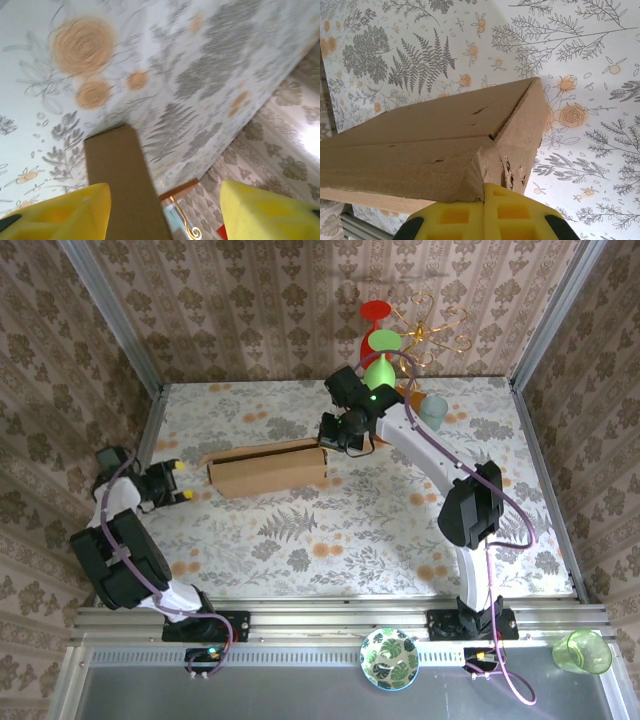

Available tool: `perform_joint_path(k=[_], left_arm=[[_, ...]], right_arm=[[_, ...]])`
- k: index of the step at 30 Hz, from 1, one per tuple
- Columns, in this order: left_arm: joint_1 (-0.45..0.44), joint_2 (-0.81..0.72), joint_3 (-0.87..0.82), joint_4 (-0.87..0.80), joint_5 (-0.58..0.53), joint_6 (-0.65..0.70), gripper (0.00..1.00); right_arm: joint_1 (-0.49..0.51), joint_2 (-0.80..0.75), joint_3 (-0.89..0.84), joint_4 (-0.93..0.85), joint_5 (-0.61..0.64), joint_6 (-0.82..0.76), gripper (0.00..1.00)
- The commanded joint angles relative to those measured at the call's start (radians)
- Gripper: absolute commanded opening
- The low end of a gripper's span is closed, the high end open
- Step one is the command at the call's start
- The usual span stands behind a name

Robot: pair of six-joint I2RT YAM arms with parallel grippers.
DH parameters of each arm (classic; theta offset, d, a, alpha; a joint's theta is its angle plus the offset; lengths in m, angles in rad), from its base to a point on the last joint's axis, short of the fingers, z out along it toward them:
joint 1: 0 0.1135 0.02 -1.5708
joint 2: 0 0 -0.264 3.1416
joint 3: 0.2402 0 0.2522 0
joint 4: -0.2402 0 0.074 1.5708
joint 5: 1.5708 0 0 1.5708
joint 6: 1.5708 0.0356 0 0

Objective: Fold the paper box

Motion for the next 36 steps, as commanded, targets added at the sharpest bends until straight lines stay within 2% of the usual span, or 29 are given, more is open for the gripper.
perform_joint_path(k=[1, 5, 8, 10, 12, 16, 18, 20, 23, 27, 36], left_arm=[[-0.023, -0.065, 0.228, -0.226, -0.158, 0.292, 0.51], [-0.171, -0.094, 0.414, -0.395, -0.264, 0.523, 0.41], [-0.337, -0.193, 0.379, -0.404, -0.279, 0.608, 0.37], [-0.458, -0.291, 0.251, -0.275, -0.231, 0.604, 0.32], [-0.589, -0.348, 0.142, -0.199, -0.232, 0.579, 0.25], [-0.767, -0.342, 0.016, -0.087, -0.238, 0.539, 0.23], [-0.834, -0.340, -0.038, -0.020, -0.280, 0.511, 0.26], [-0.863, -0.318, -0.077, 0.017, -0.321, 0.509, 0.32], [-0.852, -0.253, -0.116, 0.104, -0.328, 0.483, 0.36], [-0.833, -0.182, -0.076, 0.157, -0.392, 0.474, 0.41], [-0.799, -0.050, 0.011, 0.235, -0.418, 0.432, 0.50]], right_arm=[[-0.014, 0.089, 0.019, -0.147, 0.044, 0.030, 0.00], [-0.032, 0.124, 0.069, -0.164, 0.022, 0.028, 0.00], [-0.038, 0.157, 0.133, -0.192, 0.007, 0.021, 0.00], [-0.041, 0.183, 0.170, -0.210, -0.005, 0.016, 0.00], [-0.041, 0.205, 0.205, -0.220, -0.016, 0.017, 0.00], [-0.040, 0.226, 0.243, -0.230, -0.029, 0.018, 0.00], [-0.041, 0.226, 0.243, -0.229, -0.028, 0.014, 0.00], [-0.040, 0.225, 0.243, -0.229, -0.028, 0.012, 0.00], [-0.039, 0.222, 0.238, -0.225, -0.034, 0.007, 0.00], [-0.040, 0.209, 0.243, -0.225, -0.037, 0.000, 0.00], [-0.038, 0.156, 0.258, -0.285, -0.086, -0.043, 0.00]])
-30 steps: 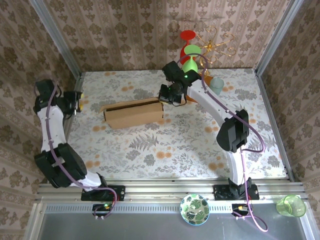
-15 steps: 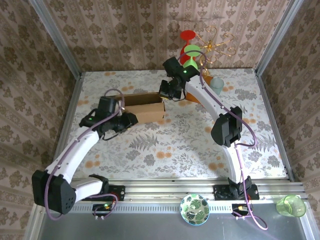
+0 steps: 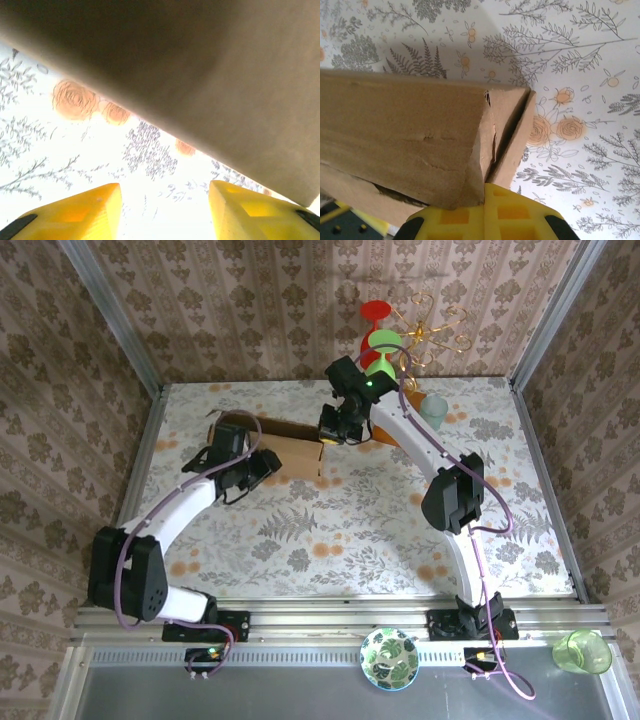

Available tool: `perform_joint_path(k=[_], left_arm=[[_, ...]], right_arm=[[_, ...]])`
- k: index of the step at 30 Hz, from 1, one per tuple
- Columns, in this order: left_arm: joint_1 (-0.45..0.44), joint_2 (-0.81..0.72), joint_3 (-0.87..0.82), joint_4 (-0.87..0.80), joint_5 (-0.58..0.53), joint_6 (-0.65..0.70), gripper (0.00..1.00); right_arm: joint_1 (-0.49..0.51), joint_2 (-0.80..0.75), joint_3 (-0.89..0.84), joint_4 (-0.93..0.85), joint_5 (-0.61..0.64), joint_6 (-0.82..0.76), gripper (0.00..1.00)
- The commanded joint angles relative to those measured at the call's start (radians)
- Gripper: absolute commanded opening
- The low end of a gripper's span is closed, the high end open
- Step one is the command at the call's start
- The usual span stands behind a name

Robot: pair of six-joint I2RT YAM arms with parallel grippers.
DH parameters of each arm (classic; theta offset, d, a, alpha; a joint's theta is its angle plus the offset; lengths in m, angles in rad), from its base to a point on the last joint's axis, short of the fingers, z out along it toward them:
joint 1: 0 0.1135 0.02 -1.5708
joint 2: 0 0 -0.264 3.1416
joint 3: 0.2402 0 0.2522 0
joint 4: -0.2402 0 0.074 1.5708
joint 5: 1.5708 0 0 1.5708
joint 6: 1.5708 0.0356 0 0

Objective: Fold the paper box

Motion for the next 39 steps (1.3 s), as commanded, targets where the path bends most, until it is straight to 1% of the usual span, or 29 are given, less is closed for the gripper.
perform_joint_path(k=[1, 4, 9, 13, 15, 16, 17, 19, 22, 25, 29, 33, 37, 39], left_arm=[[0.015, 0.031, 0.047, 0.053, -0.026, -0.028, 0.50], [0.026, 0.071, 0.067, 0.086, -0.003, -0.036, 0.52], [0.029, 0.106, 0.128, 0.086, 0.006, -0.013, 0.54], [0.033, 0.099, 0.180, -0.003, 0.018, -0.032, 0.59], [0.034, 0.077, 0.185, -0.048, 0.023, -0.048, 0.63], [0.035, 0.068, 0.180, -0.046, 0.032, -0.053, 0.68], [0.037, 0.059, 0.174, -0.052, 0.039, -0.057, 0.70], [0.050, 0.059, 0.160, -0.032, 0.075, -0.069, 0.71], [0.070, 0.093, 0.154, 0.007, 0.145, -0.073, 0.68], [0.075, 0.146, 0.160, 0.086, 0.215, -0.095, 0.65], [0.065, 0.219, 0.162, 0.206, 0.278, -0.161, 0.61], [0.049, 0.260, 0.198, 0.244, 0.287, -0.176, 0.60], [0.032, 0.275, 0.244, 0.196, 0.264, -0.152, 0.59], [0.028, 0.286, 0.239, 0.209, 0.269, -0.162, 0.59]], right_arm=[[0.005, -0.022, 0.008, -0.136, -0.034, -0.033, 0.00], [0.005, -0.021, 0.026, -0.155, -0.068, -0.048, 0.00], [0.003, -0.016, 0.039, -0.178, -0.053, -0.068, 0.00], [-0.003, -0.010, 0.043, -0.170, -0.024, -0.073, 0.00], [-0.005, 0.005, 0.058, -0.176, -0.024, -0.077, 0.00], [-0.004, 0.012, 0.066, -0.177, -0.030, -0.078, 0.00], [-0.002, 0.017, 0.069, -0.175, -0.034, -0.078, 0.00], [0.003, 0.019, 0.070, -0.167, -0.041, -0.076, 0.00], [0.013, 0.012, 0.072, -0.142, -0.045, -0.065, 0.00], [0.021, 0.011, 0.086, -0.120, -0.069, -0.054, 0.00], [0.026, 0.032, 0.099, -0.115, -0.114, -0.051, 0.00], [0.029, 0.036, 0.096, -0.108, -0.144, -0.067, 0.00], [0.029, 0.030, 0.095, -0.071, -0.197, -0.081, 0.00], [0.030, 0.030, 0.100, -0.054, -0.224, -0.082, 0.00]])
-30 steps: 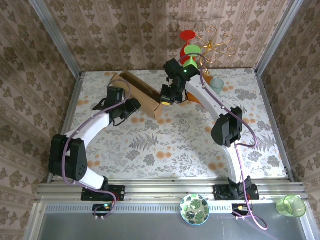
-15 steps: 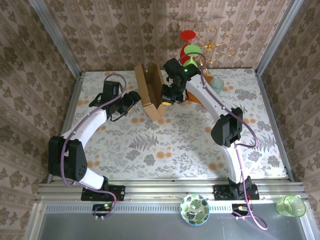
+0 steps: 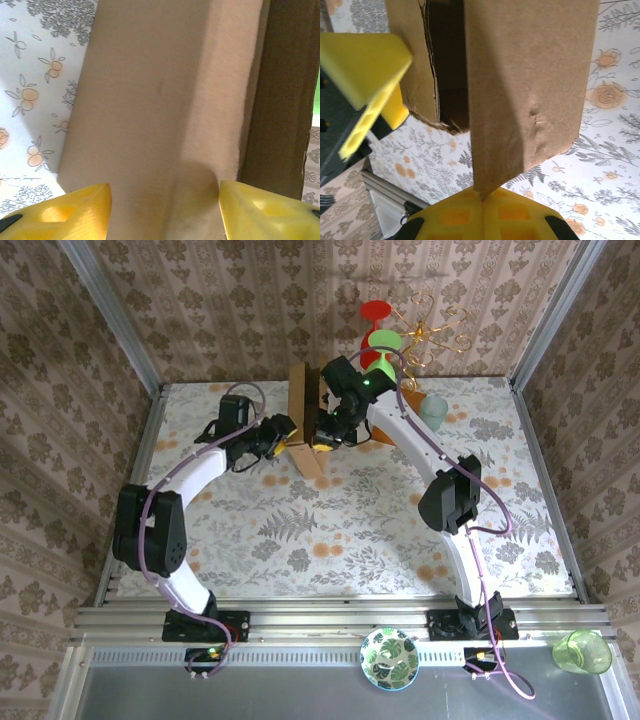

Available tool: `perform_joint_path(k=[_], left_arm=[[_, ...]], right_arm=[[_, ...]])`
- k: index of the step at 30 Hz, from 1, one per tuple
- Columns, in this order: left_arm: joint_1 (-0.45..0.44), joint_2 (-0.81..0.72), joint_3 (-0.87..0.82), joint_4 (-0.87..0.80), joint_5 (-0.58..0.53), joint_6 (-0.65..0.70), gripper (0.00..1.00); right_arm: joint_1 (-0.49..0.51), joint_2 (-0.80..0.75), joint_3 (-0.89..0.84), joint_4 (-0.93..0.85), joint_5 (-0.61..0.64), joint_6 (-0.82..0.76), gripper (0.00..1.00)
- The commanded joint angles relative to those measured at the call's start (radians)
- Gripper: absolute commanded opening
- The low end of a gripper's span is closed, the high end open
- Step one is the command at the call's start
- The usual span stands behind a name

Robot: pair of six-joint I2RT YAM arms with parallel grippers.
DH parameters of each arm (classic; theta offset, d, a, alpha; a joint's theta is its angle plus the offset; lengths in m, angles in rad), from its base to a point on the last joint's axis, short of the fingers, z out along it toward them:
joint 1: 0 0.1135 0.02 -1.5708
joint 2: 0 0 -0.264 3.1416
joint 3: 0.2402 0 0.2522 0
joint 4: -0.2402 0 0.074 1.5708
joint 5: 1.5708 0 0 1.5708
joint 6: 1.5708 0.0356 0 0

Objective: Fold the paper box

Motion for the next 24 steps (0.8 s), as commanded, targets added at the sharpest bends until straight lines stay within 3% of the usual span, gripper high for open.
perform_joint_path(k=[1, 13, 19, 24], left_arm=[[-0.010, 0.029, 0.015, 0.006, 0.011, -0.017, 0.58], [-0.062, 0.048, -0.016, 0.153, 0.037, -0.115, 0.57], [-0.082, -0.006, -0.090, 0.219, 0.017, -0.202, 0.56], [-0.084, -0.091, -0.191, 0.309, -0.016, -0.271, 0.61]], right_arm=[[0.006, 0.012, 0.028, 0.034, -0.088, -0.016, 0.00], [0.016, 0.060, 0.063, 0.056, -0.168, -0.032, 0.00], [0.019, 0.080, 0.065, 0.082, -0.202, -0.039, 0.00], [0.023, 0.083, 0.067, 0.054, -0.214, -0.064, 0.00]])
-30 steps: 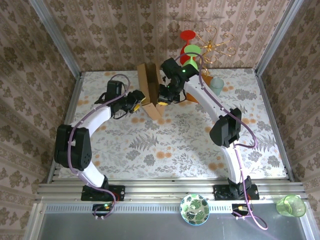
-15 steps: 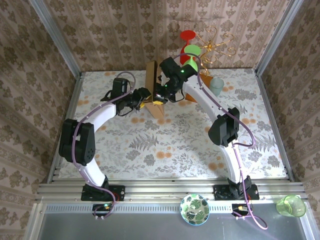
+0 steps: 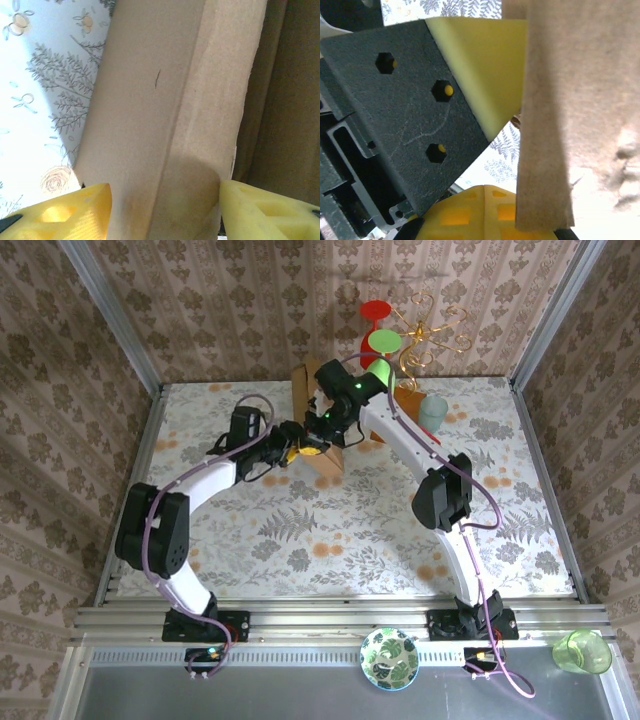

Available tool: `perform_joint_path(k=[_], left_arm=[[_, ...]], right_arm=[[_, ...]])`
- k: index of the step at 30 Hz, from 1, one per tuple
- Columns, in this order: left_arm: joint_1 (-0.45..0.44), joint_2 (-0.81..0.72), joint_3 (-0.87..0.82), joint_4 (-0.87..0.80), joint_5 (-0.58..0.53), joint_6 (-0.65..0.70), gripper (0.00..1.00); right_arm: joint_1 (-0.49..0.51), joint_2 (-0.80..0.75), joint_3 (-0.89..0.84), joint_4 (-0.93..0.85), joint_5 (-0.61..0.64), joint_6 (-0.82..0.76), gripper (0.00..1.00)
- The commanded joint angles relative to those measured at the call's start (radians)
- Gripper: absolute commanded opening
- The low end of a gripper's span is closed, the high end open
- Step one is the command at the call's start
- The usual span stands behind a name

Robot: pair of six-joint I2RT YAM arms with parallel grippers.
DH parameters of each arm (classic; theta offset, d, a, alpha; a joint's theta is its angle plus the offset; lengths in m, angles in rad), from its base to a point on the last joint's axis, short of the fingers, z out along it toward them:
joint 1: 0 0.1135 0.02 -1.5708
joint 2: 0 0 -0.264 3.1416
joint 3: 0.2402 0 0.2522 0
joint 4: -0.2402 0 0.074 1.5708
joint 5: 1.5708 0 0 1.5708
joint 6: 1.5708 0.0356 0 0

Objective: Fold the paper box

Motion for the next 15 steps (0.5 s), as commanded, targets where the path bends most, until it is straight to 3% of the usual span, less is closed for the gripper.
perform_joint_path(k=[1, 8, 15], left_arm=[[-0.017, -0.086, -0.053, 0.079, 0.000, -0.055, 0.62], [-0.010, -0.123, -0.154, 0.171, 0.008, -0.123, 0.61], [-0.005, -0.228, -0.337, 0.199, 0.013, -0.171, 0.62]], right_arm=[[0.010, 0.020, 0.038, -0.003, -0.034, -0.040, 0.00], [0.045, 0.022, 0.035, -0.057, -0.036, -0.091, 0.00], [0.126, -0.018, -0.079, -0.087, 0.071, -0.137, 0.00]])
